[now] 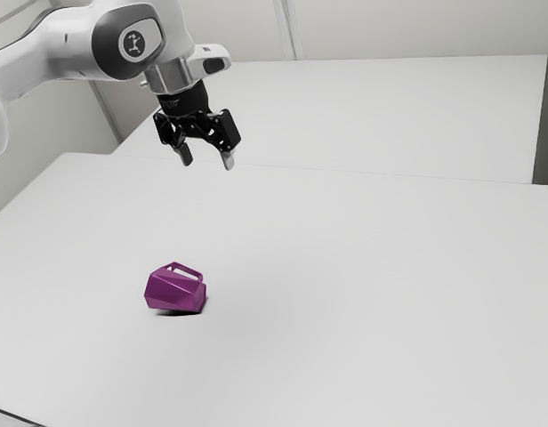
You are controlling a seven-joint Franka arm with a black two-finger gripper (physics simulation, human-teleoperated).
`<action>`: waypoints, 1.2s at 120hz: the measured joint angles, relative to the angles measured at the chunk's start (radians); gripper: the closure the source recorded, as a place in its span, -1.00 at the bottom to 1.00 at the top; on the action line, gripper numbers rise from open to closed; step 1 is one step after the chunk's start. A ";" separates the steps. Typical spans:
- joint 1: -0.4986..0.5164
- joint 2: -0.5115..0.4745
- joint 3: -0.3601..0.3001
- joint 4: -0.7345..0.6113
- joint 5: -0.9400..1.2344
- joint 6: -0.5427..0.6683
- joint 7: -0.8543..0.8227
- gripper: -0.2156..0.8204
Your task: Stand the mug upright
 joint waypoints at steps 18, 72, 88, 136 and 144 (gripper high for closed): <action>-0.004 -0.001 0.000 0.000 -0.001 -0.001 0.001 -0.58; 0.103 -0.092 0.009 -0.103 -0.036 -0.035 0.020 -0.58; 0.142 -0.107 0.031 -0.141 -0.070 -0.040 0.043 -0.58; 0.296 -0.108 0.076 -0.253 -0.173 -0.005 0.172 -0.58; 0.315 -0.103 0.080 -0.280 -0.192 0.012 0.199 -0.58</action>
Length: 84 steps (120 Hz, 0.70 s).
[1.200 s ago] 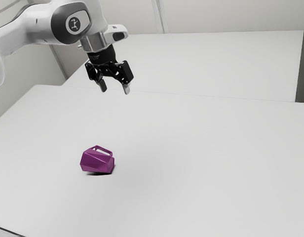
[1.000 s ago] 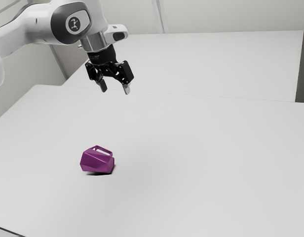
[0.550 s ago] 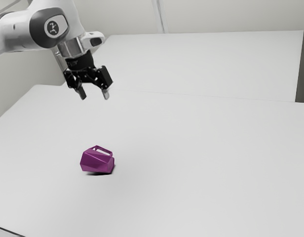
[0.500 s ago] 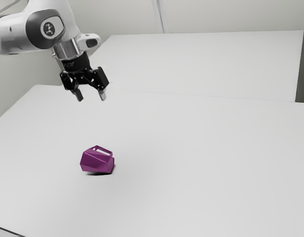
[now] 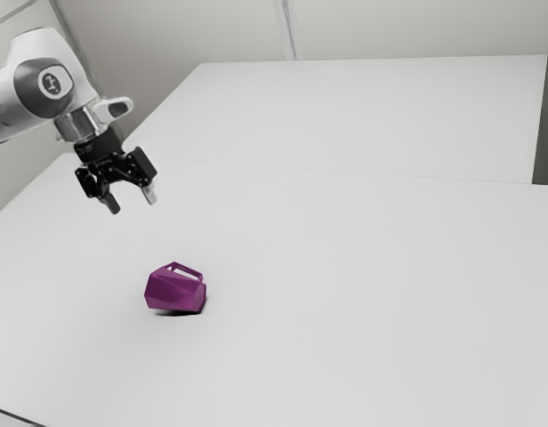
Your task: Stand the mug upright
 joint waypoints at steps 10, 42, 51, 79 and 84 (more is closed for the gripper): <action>0.016 0.008 0.005 -0.044 -0.030 0.033 0.037 -0.58; 0.049 0.031 0.030 -0.157 -0.102 0.121 0.143 -0.58; 0.054 0.039 0.041 -0.184 -0.118 0.144 0.168 -0.58; 0.068 0.097 0.046 -0.217 -0.167 0.217 0.241 -0.58; 0.069 0.108 0.046 -0.221 -0.174 0.230 0.253 -0.58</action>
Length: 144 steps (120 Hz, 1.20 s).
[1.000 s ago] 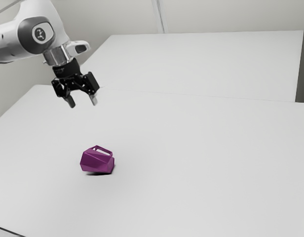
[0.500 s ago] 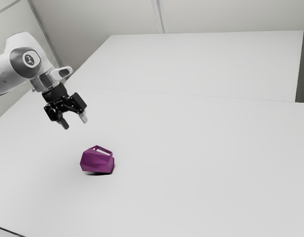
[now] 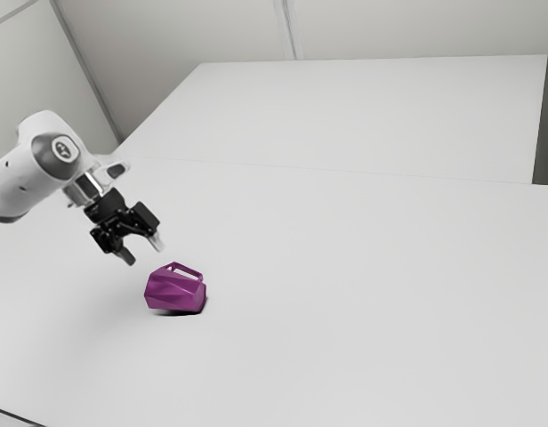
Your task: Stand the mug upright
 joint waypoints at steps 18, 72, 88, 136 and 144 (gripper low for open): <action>0.003 0.033 0.000 -0.029 -0.038 0.044 0.042 -0.58; 0.035 0.088 -0.001 -0.130 -0.284 0.142 0.210 -0.58; 0.035 0.095 -0.002 -0.164 -0.405 0.152 0.277 -0.57; 0.039 0.092 -0.005 -0.177 -0.519 0.159 0.419 0.64; 0.038 0.090 -0.009 -0.175 -0.518 0.164 0.434 0.71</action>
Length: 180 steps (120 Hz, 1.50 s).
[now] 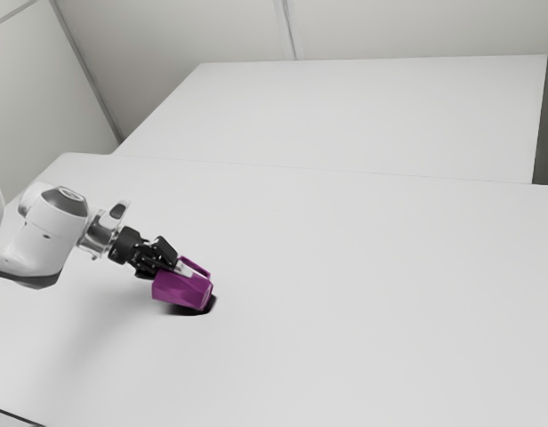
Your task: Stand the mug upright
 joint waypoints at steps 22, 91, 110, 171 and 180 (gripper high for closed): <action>-0.015 -0.051 -0.002 -0.003 0.006 0.006 0.033 0.83; -0.309 -0.282 -0.058 0.103 0.667 -0.007 -0.250 0.86; -0.376 -0.347 -0.065 0.028 0.806 0.009 -0.411 0.87; -0.403 -0.345 -0.070 -0.186 0.999 0.335 -0.764 0.91; -0.403 -0.327 -0.070 -0.186 1.003 0.356 -0.798 0.91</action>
